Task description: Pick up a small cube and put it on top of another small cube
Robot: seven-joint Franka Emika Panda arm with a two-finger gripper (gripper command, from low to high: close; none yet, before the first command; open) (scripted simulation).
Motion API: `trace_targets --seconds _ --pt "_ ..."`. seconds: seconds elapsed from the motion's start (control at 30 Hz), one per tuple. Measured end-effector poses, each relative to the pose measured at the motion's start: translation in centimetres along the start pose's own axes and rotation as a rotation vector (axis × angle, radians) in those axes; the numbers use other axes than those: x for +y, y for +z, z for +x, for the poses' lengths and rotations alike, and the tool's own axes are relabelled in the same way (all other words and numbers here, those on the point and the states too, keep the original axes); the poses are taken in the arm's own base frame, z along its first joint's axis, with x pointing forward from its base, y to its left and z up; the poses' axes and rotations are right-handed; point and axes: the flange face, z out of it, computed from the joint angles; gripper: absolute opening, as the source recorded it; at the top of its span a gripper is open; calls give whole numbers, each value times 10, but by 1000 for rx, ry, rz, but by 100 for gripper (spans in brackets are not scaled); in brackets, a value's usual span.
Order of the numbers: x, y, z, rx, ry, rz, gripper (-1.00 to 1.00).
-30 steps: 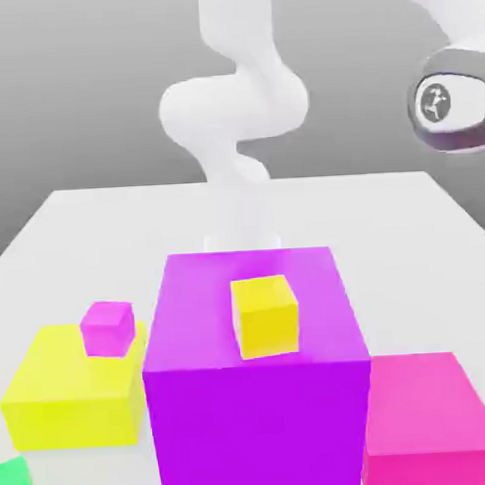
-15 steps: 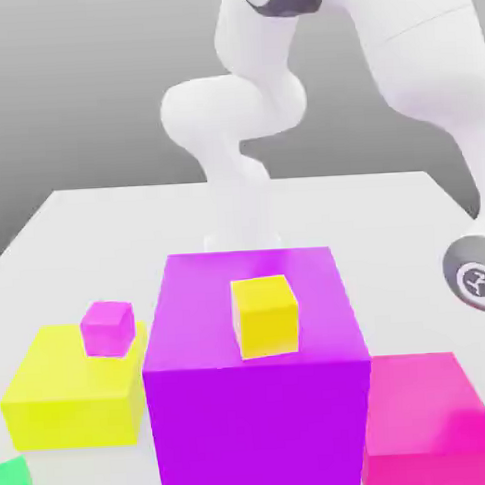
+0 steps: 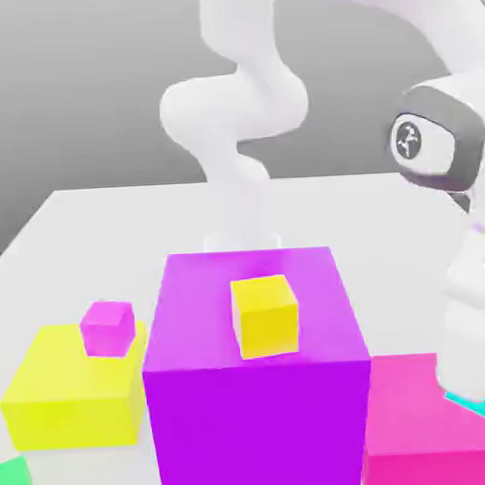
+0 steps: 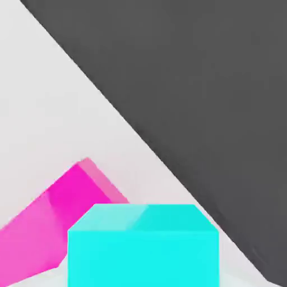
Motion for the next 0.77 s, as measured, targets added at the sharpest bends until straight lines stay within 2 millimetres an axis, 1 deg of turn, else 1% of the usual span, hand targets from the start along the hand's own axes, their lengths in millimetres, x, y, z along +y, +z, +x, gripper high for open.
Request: trace_targets --seconds 0.03,0.13,0.27,0.3,0.33,0.4,0.43,0.6,0.63,0.67,0.7,0.77 --pt "24 -13 6 -2 76 0 -100" --pt "84 -54 9 -11 276 9 -100" --pt "143 -105 -7 -26 501 34 -100" --pt "155 -111 -11 -29 546 41 -100" --pt "160 -106 -13 -32 569 45 -100" --pt "163 -81 -15 -33 586 47 -100" --pt "163 -68 -16 -34 589 48 100" --pt "163 -68 -16 -34 589 48 100" --pt "164 -61 -16 -32 591 46 100" --pt "164 -66 -16 -31 591 44 100" --pt "165 -76 -15 -31 592 44 100" --pt "166 -105 -15 -31 593 43 100"
